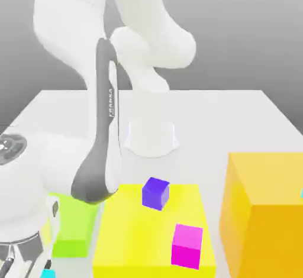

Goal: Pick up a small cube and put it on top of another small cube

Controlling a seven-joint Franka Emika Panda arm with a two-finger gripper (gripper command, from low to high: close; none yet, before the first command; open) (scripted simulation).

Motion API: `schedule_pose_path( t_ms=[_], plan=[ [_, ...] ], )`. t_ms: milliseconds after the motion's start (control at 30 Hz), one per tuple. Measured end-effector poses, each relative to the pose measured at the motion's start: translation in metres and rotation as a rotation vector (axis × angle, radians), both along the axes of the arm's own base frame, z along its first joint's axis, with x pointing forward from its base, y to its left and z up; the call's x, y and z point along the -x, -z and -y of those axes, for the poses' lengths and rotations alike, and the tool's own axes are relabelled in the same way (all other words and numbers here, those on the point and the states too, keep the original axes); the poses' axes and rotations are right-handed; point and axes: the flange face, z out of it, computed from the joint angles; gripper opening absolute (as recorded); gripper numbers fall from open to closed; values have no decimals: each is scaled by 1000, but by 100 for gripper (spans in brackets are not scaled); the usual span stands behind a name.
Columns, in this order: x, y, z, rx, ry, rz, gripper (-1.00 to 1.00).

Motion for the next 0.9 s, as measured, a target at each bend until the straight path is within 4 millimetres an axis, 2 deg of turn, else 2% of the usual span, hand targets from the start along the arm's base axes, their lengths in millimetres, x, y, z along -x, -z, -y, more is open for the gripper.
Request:
schedule_pose_path(
  t_ms=[67,100,133,267,333,467,567,633,667,700,767,800,900],
  plan=[
    [0,0,0,1,0,2,-100],
    [0,6,0,0,1,1,-100],
    [0,1,0,0,1,1,-100],
    [-1,-51,-3,-1,-6,1,-100],
    [-6,-78,-39,-10,-89,7,-100],
    [-7,-127,-129,-20,-300,14,-100],
    [6,-158,-198,-16,-467,12,-100],
    [22,-176,-255,-9,-606,5,-100],
    [27,-174,-264,-4,-633,3,-100],
    [29,-166,-265,-1,-640,1,-100],
    [30,-140,-265,1,-644,0,-100],
    [31,-127,-266,0,-646,0,100],
    [31,-127,-266,0,-646,0,100]
  ],
)
